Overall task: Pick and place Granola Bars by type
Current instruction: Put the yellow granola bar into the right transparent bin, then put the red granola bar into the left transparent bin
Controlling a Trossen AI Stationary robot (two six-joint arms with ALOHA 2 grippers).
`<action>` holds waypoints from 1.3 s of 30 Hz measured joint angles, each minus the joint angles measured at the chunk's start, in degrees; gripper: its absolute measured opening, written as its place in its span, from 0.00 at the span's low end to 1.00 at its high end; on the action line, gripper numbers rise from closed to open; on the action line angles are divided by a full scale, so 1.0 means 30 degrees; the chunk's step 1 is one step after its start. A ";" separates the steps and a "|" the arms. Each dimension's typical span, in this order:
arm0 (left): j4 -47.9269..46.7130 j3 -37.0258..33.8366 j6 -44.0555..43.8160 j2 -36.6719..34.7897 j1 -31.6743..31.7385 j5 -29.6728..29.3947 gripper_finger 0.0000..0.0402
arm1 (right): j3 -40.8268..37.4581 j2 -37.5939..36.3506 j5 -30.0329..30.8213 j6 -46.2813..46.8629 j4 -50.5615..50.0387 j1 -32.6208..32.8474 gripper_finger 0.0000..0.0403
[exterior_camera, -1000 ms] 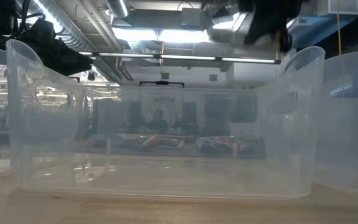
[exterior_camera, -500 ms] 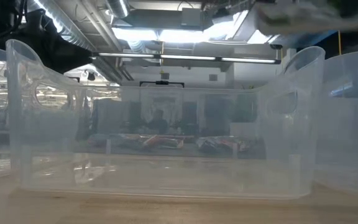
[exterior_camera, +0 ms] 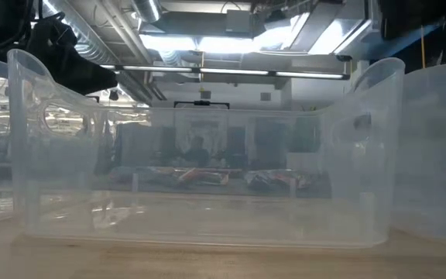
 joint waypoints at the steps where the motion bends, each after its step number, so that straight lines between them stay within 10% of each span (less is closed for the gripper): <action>1: 0.0004 0.0000 -0.0403 0.0000 0.0000 -0.0049 0.29 | 0.0002 0.0263 0.0087 0.0012 0.0000 0.0000 0.15; 21: -0.0007 0.0000 -0.1075 -0.0007 0.0029 -0.0096 0.30 | -0.0005 0.2151 -0.1108 0.0092 0.0532 -0.0010 0.18; 39: 0.0188 0.0000 -0.1815 0.0005 0.0025 -0.0074 0.58 | 0.3340 0.2107 -0.1488 -0.1242 -0.3004 -0.0225 0.32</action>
